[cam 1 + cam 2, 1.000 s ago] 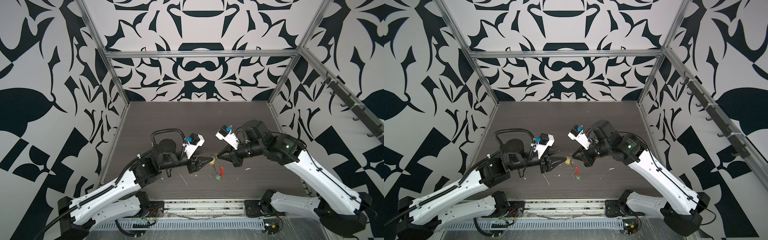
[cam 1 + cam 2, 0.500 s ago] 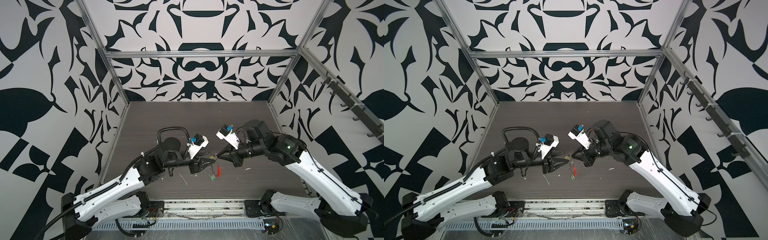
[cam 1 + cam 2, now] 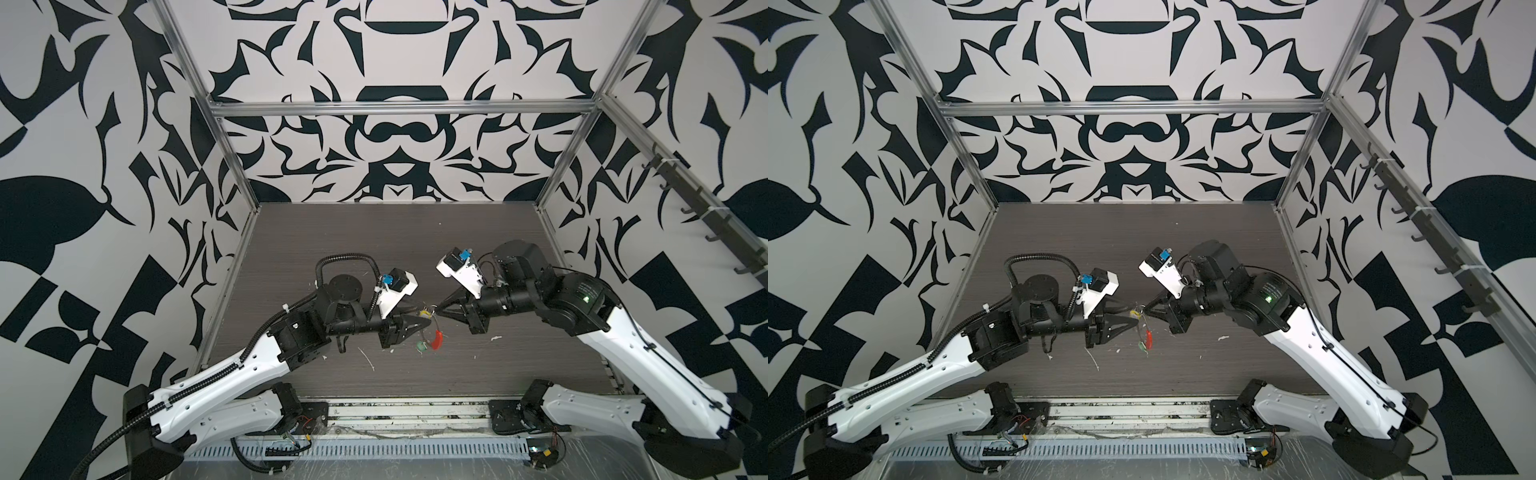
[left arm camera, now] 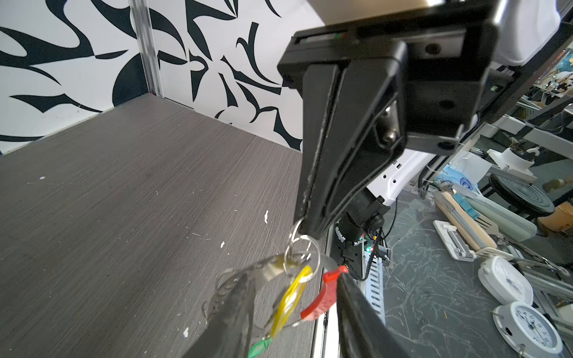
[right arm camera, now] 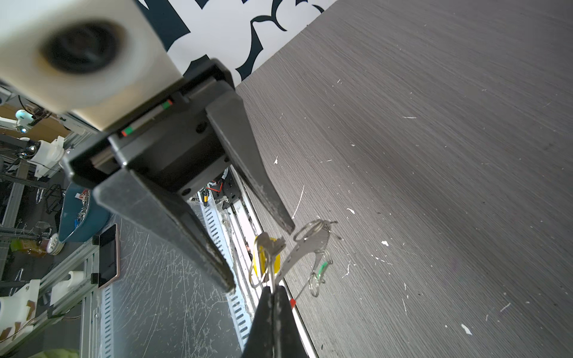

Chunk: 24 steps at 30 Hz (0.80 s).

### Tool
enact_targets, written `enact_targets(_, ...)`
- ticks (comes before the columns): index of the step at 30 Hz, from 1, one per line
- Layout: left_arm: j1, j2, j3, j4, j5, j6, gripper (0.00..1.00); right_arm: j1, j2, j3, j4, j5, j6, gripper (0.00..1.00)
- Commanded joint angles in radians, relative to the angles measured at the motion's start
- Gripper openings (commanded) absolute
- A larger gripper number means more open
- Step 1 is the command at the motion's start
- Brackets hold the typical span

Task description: Remove the keys from the keyring

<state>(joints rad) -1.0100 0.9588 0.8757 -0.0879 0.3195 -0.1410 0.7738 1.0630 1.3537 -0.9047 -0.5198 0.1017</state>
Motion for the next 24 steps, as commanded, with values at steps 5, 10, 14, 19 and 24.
enact_targets(5, 0.002, 0.013, -0.009, 0.011, -0.002, -0.011, 0.30, 0.000, -0.026, 0.007, 0.063, -0.008, 0.017, 0.00)
enact_targets(10, 0.002, 0.014, -0.006, 0.013, -0.015, -0.010, 0.12, 0.000, -0.038, -0.003, 0.077, 0.001, 0.027, 0.00)
enact_targets(14, 0.002, 0.003, -0.009, 0.008, -0.032, -0.013, 0.00, 0.001, -0.058, -0.024, 0.106, 0.024, 0.046, 0.00)
enact_targets(19, 0.003, -0.017, -0.019, -0.007, -0.072, -0.021, 0.00, 0.001, -0.093, -0.059, 0.166, 0.045, 0.082, 0.00)
enact_targets(24, 0.003, -0.031, -0.032, -0.019, -0.098, -0.032, 0.00, 0.001, -0.123, -0.105, 0.241, 0.041, 0.116, 0.00)
